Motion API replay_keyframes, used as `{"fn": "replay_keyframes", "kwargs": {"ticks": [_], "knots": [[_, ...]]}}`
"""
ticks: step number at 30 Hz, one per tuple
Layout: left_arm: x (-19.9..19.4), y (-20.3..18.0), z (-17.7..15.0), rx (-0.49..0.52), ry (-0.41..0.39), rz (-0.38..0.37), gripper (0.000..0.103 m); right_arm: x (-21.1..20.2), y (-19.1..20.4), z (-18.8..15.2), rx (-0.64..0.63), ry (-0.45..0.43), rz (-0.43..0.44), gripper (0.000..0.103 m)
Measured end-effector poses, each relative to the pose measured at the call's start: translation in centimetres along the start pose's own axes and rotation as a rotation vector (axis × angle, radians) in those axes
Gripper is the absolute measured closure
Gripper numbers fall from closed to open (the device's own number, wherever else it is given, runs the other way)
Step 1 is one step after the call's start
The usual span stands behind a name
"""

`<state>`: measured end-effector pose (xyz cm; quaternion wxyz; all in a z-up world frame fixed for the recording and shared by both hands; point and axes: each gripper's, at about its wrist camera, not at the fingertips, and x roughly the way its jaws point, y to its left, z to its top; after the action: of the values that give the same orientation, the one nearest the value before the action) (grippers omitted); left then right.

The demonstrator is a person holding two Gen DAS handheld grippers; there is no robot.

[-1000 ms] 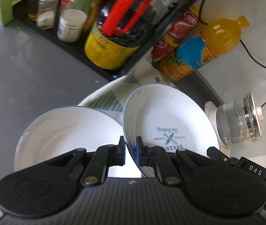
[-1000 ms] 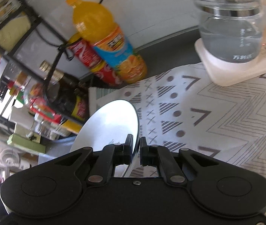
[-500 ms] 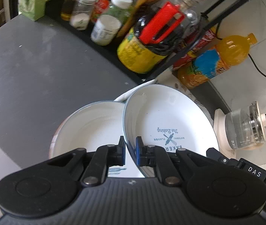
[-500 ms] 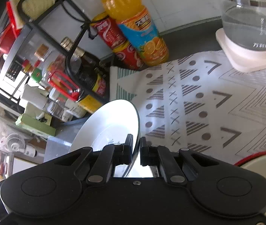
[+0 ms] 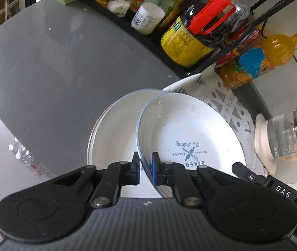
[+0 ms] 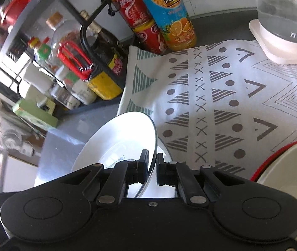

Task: Organize plates and bowls
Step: 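Carry the 'Bakery' plate with both grippers over the 'Sweet' plate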

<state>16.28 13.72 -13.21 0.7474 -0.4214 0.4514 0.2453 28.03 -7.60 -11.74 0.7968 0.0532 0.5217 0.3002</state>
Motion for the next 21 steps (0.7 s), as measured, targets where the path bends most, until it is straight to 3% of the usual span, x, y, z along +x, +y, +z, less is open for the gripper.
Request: {"fn": "replay_keyframes", "kwargs": {"ticks": [21], "knots": [[2.5, 1.1, -0.9, 0.003, 0.056, 0.048, 0.091, 1.2, 0.8, -2.3, -0.081, 0.000, -0.104, 0.097]]}}
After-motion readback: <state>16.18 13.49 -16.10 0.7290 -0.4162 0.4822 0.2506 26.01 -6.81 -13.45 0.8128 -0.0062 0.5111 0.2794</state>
